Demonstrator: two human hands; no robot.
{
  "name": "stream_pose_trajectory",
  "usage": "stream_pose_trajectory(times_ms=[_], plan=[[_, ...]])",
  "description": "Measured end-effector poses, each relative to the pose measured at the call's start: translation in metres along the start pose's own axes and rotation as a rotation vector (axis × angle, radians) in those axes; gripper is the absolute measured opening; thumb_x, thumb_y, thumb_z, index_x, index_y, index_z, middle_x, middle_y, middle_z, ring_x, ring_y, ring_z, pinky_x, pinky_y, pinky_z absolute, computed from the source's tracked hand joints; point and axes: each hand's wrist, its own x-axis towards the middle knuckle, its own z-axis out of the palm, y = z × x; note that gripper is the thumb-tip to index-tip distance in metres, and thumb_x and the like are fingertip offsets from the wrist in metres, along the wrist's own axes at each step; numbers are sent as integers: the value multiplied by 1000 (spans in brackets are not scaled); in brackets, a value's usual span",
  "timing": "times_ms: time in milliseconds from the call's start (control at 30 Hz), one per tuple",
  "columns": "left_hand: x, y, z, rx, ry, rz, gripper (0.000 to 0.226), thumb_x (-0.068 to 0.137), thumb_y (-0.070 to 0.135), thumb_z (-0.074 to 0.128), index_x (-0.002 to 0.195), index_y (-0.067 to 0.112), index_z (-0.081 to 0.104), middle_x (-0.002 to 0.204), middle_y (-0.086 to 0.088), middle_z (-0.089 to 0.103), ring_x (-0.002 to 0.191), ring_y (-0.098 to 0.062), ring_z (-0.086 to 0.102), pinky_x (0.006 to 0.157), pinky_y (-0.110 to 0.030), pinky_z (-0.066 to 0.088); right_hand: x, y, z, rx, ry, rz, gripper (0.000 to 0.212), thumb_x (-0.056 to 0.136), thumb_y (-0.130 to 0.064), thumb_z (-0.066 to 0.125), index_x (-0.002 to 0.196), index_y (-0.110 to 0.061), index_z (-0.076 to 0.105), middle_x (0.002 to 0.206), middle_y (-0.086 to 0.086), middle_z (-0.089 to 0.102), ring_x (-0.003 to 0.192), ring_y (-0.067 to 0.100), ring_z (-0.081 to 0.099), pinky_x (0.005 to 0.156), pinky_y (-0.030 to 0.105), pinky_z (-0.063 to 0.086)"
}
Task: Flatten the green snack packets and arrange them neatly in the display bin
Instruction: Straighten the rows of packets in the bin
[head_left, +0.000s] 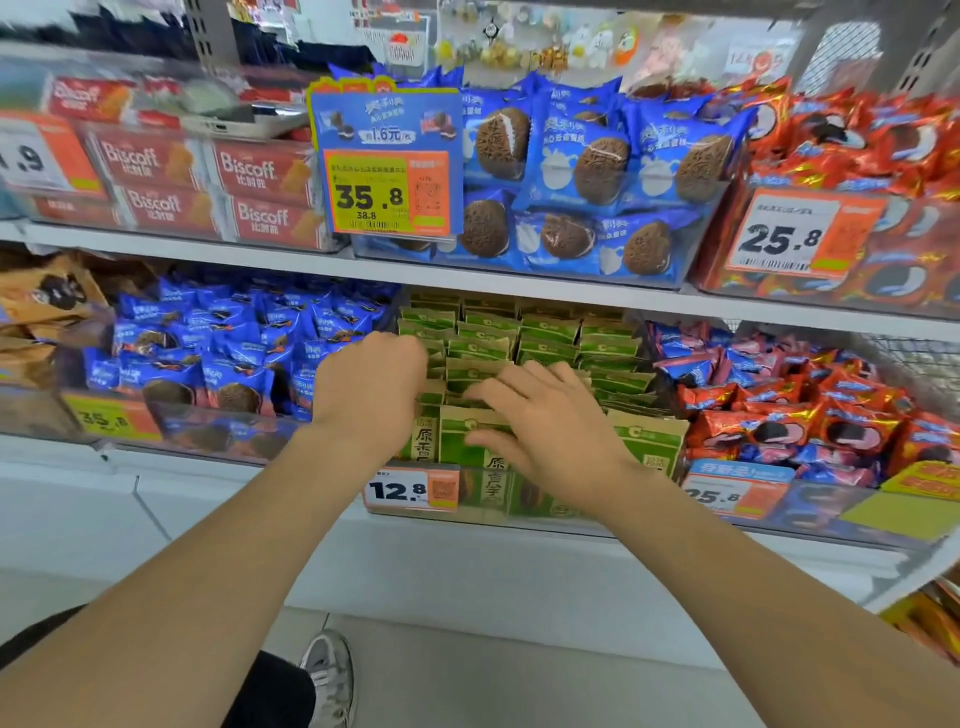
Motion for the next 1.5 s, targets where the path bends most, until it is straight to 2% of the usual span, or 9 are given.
stream_pose_trajectory(times_ms=[200,400,633,800,933,1033,1200,1400,1500], plan=[[-23,3,-4,-163,-51,-12,10,86,25,80,83,27,70,92,2,69,91,-30,68,70,-40,55,16,-5,-3,97,11,285,40,97,-57,66,132,-38,64,117,-10,74,119,20,55,99,44,30],[-35,15,8,-60,-195,104,3,87,21,68,88,22,71,95,-2,69,94,-33,67,71,-41,53,52,7,5,328,45,565,22,81,-50,87,78,-36,71,91,-14,74,107,19,66,109,49,32],[-32,19,3,44,-171,92,16,91,34,76,104,25,72,97,-2,53,103,-34,65,75,-41,45,52,-14,13,80,-11,227,14,98,-34,72,112,-35,75,103,-4,74,112,25,61,99,43,35],[-44,29,2,123,-65,47,21,93,30,77,109,24,66,103,-4,62,105,-34,67,72,-38,42,13,-11,5,-127,42,95,48,97,-36,74,142,-24,60,120,3,74,115,29,55,92,46,40],[-67,43,19,68,70,66,40,89,37,78,121,18,64,121,-11,57,116,-37,51,83,-43,50,-18,-11,-10,-97,322,28,23,99,-36,69,113,-17,69,107,4,66,96,27,56,79,43,46],[-77,50,37,41,136,96,47,71,27,91,108,14,65,116,-17,51,102,-41,49,88,-54,46,-43,-11,-21,-113,277,188,14,96,-28,65,103,-16,67,103,5,63,93,29,57,79,45,48],[-84,59,54,95,118,90,52,61,6,93,106,12,67,120,-22,52,118,-57,44,102,-80,33,-77,-14,-10,-291,-41,419,62,70,-13,83,124,-14,51,122,19,53,111,43,51,84,54,51],[-75,58,66,1,111,99,46,68,-5,93,103,11,68,122,-24,50,127,-69,40,99,-84,37,-94,-4,10,-245,-196,330,55,91,-7,68,135,-16,37,163,29,22,156,55,10,123,64,30],[-69,53,68,-74,124,120,33,75,2,92,96,11,67,122,-22,52,127,-67,40,96,-80,40,-97,-10,17,-297,-205,433,63,78,-10,81,130,-15,46,155,27,36,145,55,32,102,64,45]])
